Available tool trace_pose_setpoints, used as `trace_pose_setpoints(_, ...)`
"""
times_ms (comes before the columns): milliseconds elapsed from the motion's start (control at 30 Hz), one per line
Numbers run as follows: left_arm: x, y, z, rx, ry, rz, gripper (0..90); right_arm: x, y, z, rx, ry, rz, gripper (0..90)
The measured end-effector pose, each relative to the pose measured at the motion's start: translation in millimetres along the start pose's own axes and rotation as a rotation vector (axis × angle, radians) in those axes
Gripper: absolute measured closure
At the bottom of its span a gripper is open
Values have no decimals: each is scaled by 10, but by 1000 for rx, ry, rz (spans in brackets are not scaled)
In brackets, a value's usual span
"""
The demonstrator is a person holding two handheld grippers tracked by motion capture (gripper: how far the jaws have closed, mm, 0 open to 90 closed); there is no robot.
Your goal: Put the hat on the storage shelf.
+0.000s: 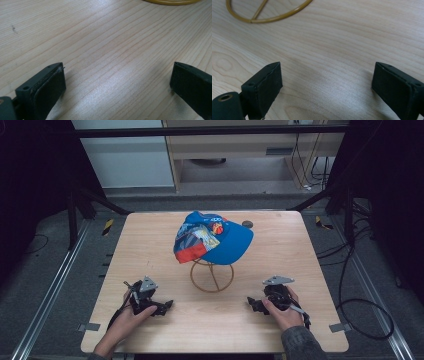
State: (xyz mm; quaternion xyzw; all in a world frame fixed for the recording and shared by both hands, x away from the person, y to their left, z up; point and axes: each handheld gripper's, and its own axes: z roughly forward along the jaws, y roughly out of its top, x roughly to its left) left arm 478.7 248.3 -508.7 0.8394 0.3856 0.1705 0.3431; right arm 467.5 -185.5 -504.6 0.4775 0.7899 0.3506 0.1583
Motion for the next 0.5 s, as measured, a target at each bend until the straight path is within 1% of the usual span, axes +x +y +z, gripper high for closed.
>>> trace_pose_setpoints(33, 0, 0, 0, 0, 0, 0, 0, 0, 0, 0, 0, 0, 0, 89)
trace_pose_setpoints(67, 0, 0, 0, 0, 0, 0, 0, 20, -10, 16, -7, -19, -18, 88)
trace_pose_setpoints(200, 0, 0, 0, 0, 0, 0, 0, 20, -11, 31, -17, -24, -18, 83)
trace_pose_setpoints(300, -1, 0, 0, 0, 0, 0, 0, 54, -49, 64, -36, -58, -70, 59)
trace_pose_setpoints(500, -3, -1, 4, -5, 0, -4, 0, 52, -50, 63, -37, -56, -71, 59)
